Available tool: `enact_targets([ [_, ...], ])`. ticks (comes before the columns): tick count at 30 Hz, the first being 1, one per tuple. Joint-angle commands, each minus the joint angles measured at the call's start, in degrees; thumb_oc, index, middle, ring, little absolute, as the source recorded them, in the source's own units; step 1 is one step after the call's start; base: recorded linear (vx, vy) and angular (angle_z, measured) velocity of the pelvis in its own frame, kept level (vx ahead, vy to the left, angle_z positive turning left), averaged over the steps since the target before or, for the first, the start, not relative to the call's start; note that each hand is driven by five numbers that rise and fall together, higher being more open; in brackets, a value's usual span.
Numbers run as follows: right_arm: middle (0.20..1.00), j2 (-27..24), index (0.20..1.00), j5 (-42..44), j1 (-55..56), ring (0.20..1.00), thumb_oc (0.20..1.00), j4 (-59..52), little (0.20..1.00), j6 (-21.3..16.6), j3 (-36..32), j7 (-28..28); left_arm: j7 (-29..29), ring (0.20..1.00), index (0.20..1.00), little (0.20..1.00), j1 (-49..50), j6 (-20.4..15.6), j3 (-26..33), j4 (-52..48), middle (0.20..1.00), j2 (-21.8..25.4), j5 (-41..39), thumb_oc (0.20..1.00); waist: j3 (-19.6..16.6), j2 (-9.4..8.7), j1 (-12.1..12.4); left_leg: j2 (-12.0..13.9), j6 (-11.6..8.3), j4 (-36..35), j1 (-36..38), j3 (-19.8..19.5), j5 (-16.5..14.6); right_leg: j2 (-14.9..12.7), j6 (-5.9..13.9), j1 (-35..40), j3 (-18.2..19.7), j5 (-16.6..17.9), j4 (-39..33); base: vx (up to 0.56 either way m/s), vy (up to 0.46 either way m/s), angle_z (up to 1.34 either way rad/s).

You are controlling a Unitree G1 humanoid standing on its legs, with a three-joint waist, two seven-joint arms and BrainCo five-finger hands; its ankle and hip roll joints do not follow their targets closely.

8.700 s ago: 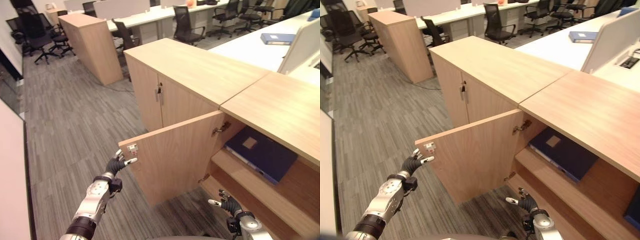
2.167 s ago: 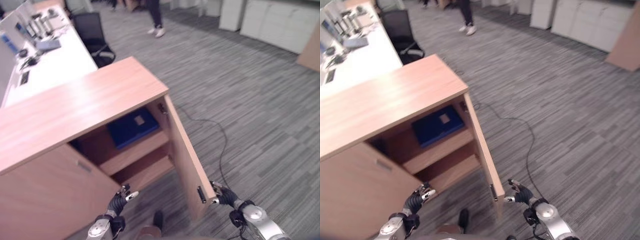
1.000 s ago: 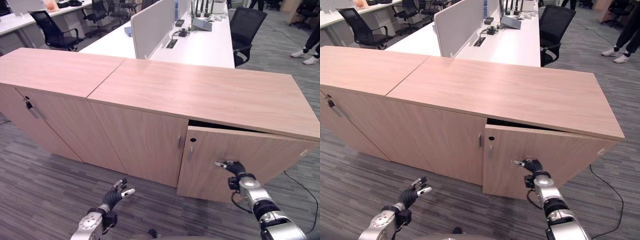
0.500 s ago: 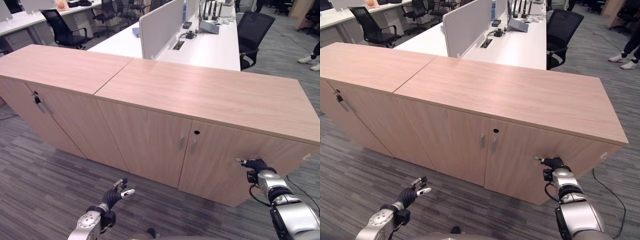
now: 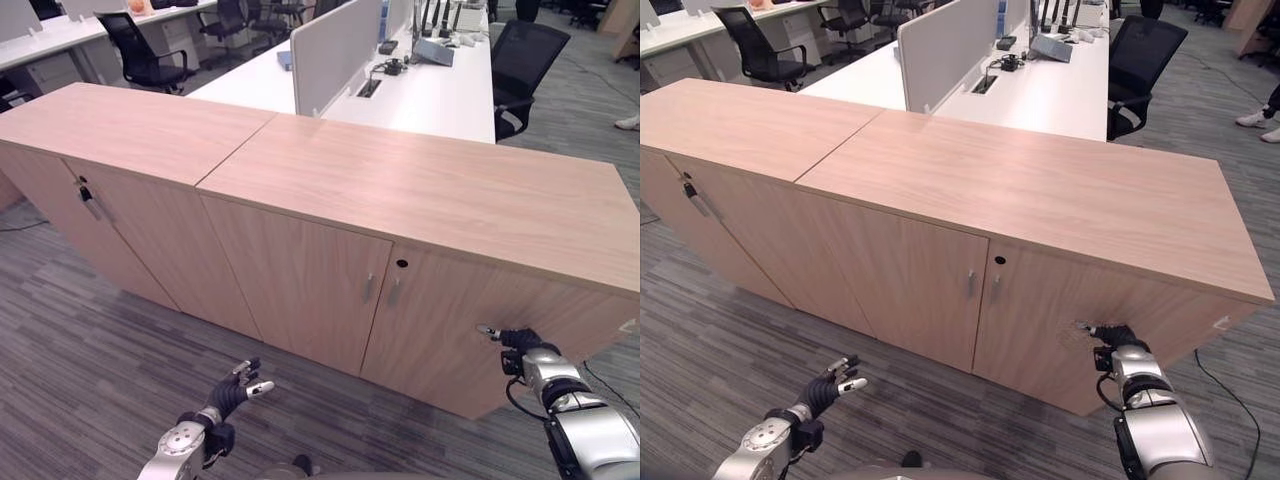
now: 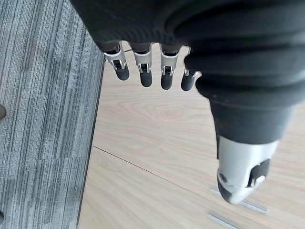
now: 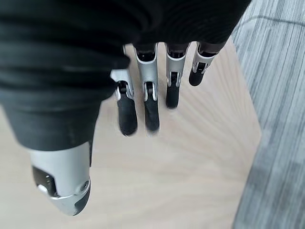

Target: Put the empty folder in the office cabinet

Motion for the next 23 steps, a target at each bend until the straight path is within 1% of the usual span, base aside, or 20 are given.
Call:
enact_targets([
  [1,1.0,1.99,1.0,3.58,0.38,1.0,1.0,-8.22,1.0,-4.27,-0.75,1.16,1.13,1.0,1.0,1.0,-2.24,-1.88,1.59,-1.49,1.0,-0.86,0.24,1.0,0.27,-0.62,0.23,4.6,-3.12,1.89,0.74,4.71,-5.28,-1.79,3.22,0.91,0.75,-3.88,1.75,0.0,0.028,-0.05],
  [3,1.0,4.46,1.0,1.72,8.68,1.0,1.0,-17.87,1.0,-4.46,-1.92,1.99,1.7,1.0,1.0,1.0,-1.32,-1.77,4.08,-1.16,1.0,-2.43,0.82,1.0,0.22,-0.46,-1.32,4.69,-3.11,1.83,1.25,5.15,-5.63,-2.01,3.19,0.74,1.37,-4.03,1.94,0.01,0.026,-0.07],
  [5,1.0,5.71,1.0,-0.81,15.89,1.0,1.0,-24.44,1.0,-4.04,-3.09,3.19,2.08,1.0,1.0,1.0,-0.28,-1.71,6.18,-0.75,1.0,-3.73,1.68,1.0,-0.07,-0.37,-2.66,4.67,-3.01,1.75,1.71,5.65,-5.95,-2.16,3.19,0.6,2.01,-4.2,2.15,0.01,0.019,-0.15],
  [6,1.0,6.12,1.0,-2.08,17.94,1.0,1.0,-26.05,1.0,-3.94,-3.21,3.57,2.21,1.0,1.0,1.0,-0.12,-1.67,7.04,-0.44,1.0,-4.24,2.23,1.0,-0.03,-0.32,-3.17,4.72,-2.98,1.74,1.9,5.84,-6.1,-2.27,3.2,0.54,2.22,-4.25,2.24,0.01,0.008,-0.19],
  [7,1.0,6.15,1.0,-2.16,18.19,1.0,1.0,-26.32,1.0,-3.81,-3.22,3.56,2.21,1.0,1.0,1.0,-0.02,-1.68,7.04,-0.44,1.0,-4.25,2.28,1.0,-0.11,-0.32,-3.16,4.72,-2.97,1.73,1.94,5.88,-6.11,-2.28,3.21,0.54,2.25,-4.26,2.26,0.0,0.007,-0.18],
  [8,1.0,7.3,1.0,-3.69,21.14,1.0,1.0,-28.2,1.0,-3.7,-3.27,4.65,2.41,1.0,1.0,1.0,0.18,-1.7,8.28,-0.29,1.0,-4.94,2.91,1.0,-0.01,-0.22,-4.18,4.74,-2.87,1.72,2.31,6.34,-6.38,-2.53,3.3,0.22,3.0,-4.19,2.46,-0.01,0.009,-0.22],
  [9,1.0,7.6,1.0,-4.53,22.15,1.0,1.0,-28.95,1.0,-3.54,-3.13,5.27,2.52,1.0,1.0,1.0,0.29,-1.63,8.8,-0.2,1.0,-5.19,3.12,1.0,0.02,-0.2,-4.51,4.77,-2.78,1.71,2.52,6.67,-6.5,-2.6,3.34,0.04,3.39,-4.19,2.56,-0.01,0.009,-0.23],
  [10,1.0,7.61,1.0,-4.57,22.25,1.0,1.0,-29.07,1.0,-3.47,-3.12,5.28,2.52,1.0,1.0,1.0,0.34,-1.63,8.82,-0.2,1.0,-5.2,3.14,1.0,-0.01,-0.19,-4.46,4.78,-2.78,1.7,2.56,6.76,-6.52,-2.61,3.34,0.01,3.48,-4.19,2.6,-0.02,0.01,-0.25],
  [11,1.0,8.22,1.0,-5.27,23.84,1.0,1.0,-29.21,1.0,-3.28,-2.91,6.23,2.55,1.0,1.0,1.0,0.52,-1.52,9.52,0.21,1.0,-5.64,3.16,1.0,0.07,-0.16,-5.11,4.77,-2.66,1.71,2.81,7.32,-6.7,-2.76,3.37,-0.2,4.12,-4.16,2.7,-0.01,0.008,-0.3],
  [12,1.0,8.23,1.0,-5.28,23.89,1.0,1.0,-29.26,1.0,-3.25,-2.9,6.23,2.54,1.0,1.0,1.0,0.56,-1.52,9.53,0.21,1.0,-5.64,3.17,1.0,0.05,-0.16,-5.07,4.77,-2.66,1.71,2.84,7.38,-6.71,-2.77,3.38,-0.22,4.18,-4.16,2.71,-0.01,0.011,-0.32],
  [13,1.0,8.58,1.0,-5.53,24.42,1.0,1.0,-28.47,1.0,-3.16,-2.7,6.76,2.7,1.0,1.0,1.0,0.51,-1.52,9.71,0.8,1.0,-5.94,3.3,1.0,0.13,-0.16,-5.82,4.72,-2.55,1.76,3.14,7.87,-6.85,-2.86,3.4,-0.26,4.95,-4.08,2.67,0.0,0.012,-0.3],
  [16,1.0,8.89,1.0,-5.55,24.24,1.0,1.0,-26.84,1.0,-3.09,-2.3,6.88,3.0,1.0,1.0,1.0,-0.08,-1.47,9.71,2.21,1.0,-6.07,3.58,1.0,0.18,-0.12,-6.49,4.69,-2.44,1.78,3.65,8.53,-7.07,-2.96,3.45,-0.52,5.65,-4.04,2.8,0.0,0.009,-0.15],
  [23,1.0,8.77,1.0,-5.33,22.78,1.0,1.0,-24.56,1.0,-2.88,-1.17,7.29,3.3,1.0,1.0,1.0,-0.7,-1.77,9.2,2.79,1.0,-6.01,3.85,1.0,0.28,0.01,-7.05,4.77,-2.3,1.9,4.53,9.66,-7.38,-2.78,3.35,-0.68,6.88,-4.16,3.22,-0.01,0.0,-0.14],
])
